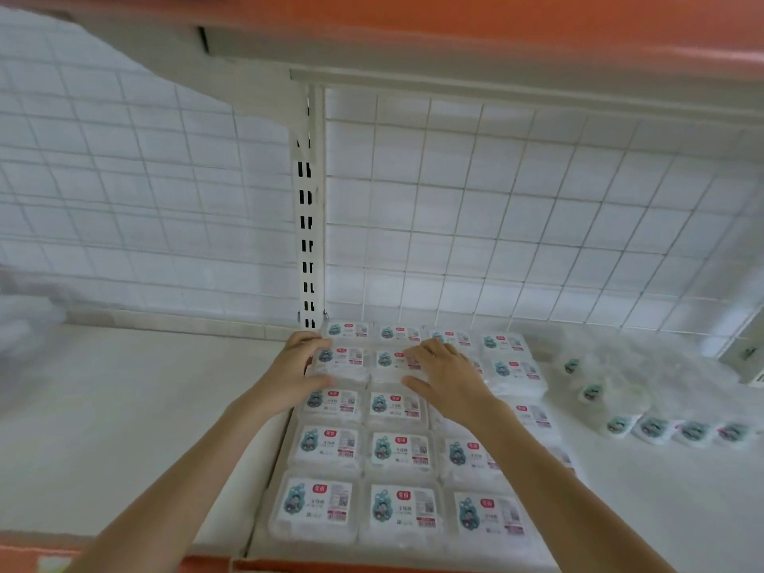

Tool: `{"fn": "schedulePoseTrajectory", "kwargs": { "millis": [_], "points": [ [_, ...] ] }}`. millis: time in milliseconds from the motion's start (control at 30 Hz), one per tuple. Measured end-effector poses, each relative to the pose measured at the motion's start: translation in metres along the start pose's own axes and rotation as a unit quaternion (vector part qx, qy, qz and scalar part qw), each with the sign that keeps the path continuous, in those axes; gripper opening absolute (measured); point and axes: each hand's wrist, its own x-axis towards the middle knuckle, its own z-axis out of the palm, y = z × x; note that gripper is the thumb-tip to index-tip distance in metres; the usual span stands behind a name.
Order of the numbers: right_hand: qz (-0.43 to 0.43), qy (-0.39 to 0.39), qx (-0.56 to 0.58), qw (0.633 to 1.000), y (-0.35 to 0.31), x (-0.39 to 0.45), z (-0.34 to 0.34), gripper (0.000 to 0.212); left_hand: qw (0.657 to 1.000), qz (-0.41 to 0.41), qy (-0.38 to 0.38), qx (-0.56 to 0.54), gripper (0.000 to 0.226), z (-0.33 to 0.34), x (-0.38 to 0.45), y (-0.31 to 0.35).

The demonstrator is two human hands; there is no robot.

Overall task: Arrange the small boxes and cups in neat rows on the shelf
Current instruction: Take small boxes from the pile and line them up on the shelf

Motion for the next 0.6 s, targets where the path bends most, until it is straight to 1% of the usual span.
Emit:
{"fn": "schedulePoseTrajectory", "kwargs": {
  "millis": [67,167,267,333,400,467,600],
  "points": [
    [0.007,-0.005,0.002,1.0,-0.003,-0.001,-0.003,0.045,0.999,0.002,-0.007,0.031,0.059,-0.002,0.0,0.004],
    [0.009,-0.017,-0.007,1.0,-0.008,-0.006,-0.009,0.055,0.996,0.012,-0.025,0.081,0.066,-0.005,-0.005,0.014],
    [-0.006,0.018,-0.008,1.0,-0.013,-0.022,-0.017,0.055,0.996,0.005,-0.002,0.087,0.07,-0.012,-0.019,0.027],
    [-0.018,0.05,-0.005,0.999,-0.017,-0.038,-0.025,0.05,0.991,0.02,0.03,0.132,0.066,-0.018,-0.034,0.038],
    [-0.028,0.07,0.0,0.997,-0.024,-0.057,-0.033,0.045,0.983,0.048,0.057,0.17,0.055,-0.02,-0.053,0.05],
    [-0.035,0.076,0.011,0.996,-0.032,-0.079,-0.04,0.042,0.975,0.071,0.077,0.194,0.044,-0.019,-0.076,0.064],
    [-0.071,0.086,0.014,0.994,-0.043,-0.131,-0.041,0.039,0.964,0.095,0.118,0.22,0.036,-0.007,-0.138,0.087]
  ]
}}
